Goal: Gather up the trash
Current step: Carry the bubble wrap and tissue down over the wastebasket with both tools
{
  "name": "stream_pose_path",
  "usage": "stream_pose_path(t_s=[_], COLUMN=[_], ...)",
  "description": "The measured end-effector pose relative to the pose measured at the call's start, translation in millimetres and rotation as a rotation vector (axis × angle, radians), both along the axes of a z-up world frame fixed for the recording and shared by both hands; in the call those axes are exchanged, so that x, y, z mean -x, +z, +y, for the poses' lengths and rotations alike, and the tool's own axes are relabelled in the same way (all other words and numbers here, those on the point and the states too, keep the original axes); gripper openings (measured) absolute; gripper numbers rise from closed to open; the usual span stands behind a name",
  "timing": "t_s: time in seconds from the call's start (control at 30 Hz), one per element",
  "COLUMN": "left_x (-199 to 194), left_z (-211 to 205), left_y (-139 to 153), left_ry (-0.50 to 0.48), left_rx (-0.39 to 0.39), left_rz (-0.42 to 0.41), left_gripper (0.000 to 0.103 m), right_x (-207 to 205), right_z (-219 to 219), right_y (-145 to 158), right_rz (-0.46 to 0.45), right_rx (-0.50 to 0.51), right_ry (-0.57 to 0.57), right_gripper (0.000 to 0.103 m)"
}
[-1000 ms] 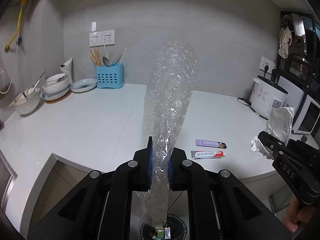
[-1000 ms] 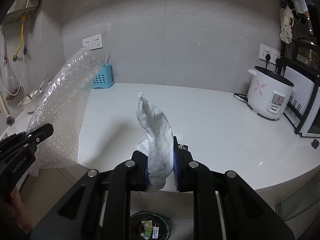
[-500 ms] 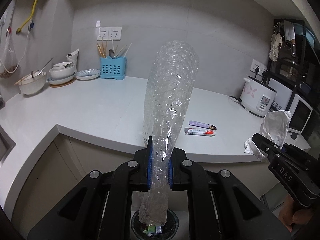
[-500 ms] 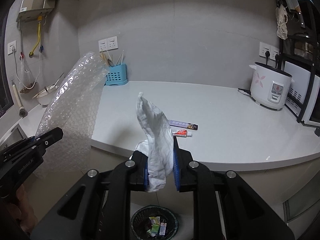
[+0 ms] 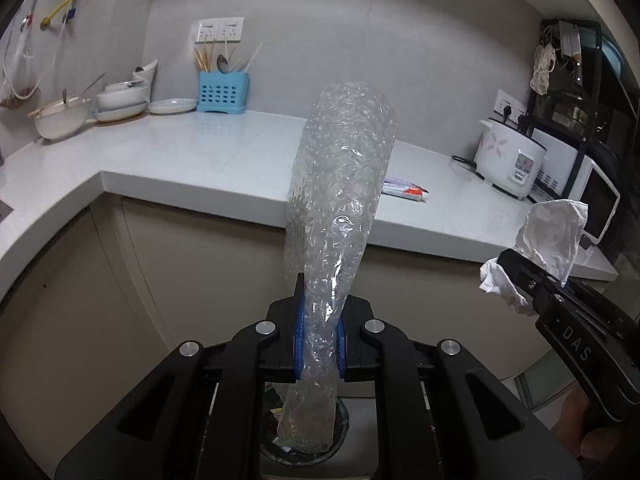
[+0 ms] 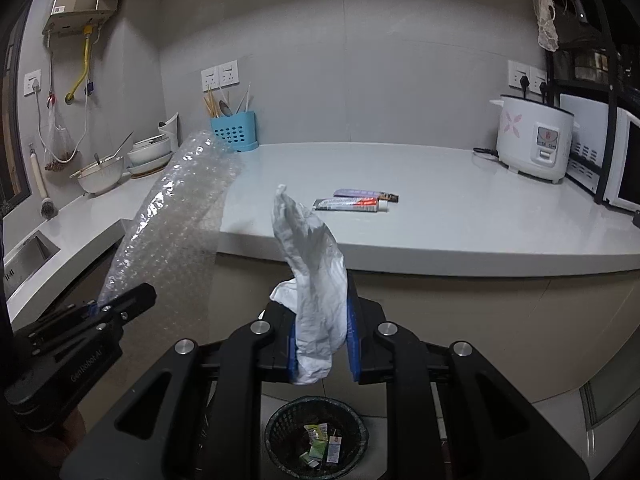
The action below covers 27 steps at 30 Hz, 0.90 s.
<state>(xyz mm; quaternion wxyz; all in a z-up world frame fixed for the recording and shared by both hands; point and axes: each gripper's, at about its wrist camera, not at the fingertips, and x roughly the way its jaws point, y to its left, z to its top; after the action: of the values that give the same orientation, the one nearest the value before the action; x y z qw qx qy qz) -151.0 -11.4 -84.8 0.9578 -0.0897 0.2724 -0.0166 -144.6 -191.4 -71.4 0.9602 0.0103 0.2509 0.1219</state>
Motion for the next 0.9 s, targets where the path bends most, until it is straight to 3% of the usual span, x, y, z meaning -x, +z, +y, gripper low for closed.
stream_pose_path(t_s=[0.7, 0.9], left_x=[7, -6], left_z=[-10, -7], left_y=[-129, -172], left_ry=[-0.008, -0.013], left_rx=[-0.034, -0.005], left_rz=[0.110, 0.202], left_gripper=[0.011, 0.011], right_x=[5, -3], right_z=[7, 13], right_y=[-122, -159], right_rz=[0.113, 0.173], right_rx=[0.063, 0.072], right_ry=[-0.018, -0.015], right_gripper=[0.017, 0.017])
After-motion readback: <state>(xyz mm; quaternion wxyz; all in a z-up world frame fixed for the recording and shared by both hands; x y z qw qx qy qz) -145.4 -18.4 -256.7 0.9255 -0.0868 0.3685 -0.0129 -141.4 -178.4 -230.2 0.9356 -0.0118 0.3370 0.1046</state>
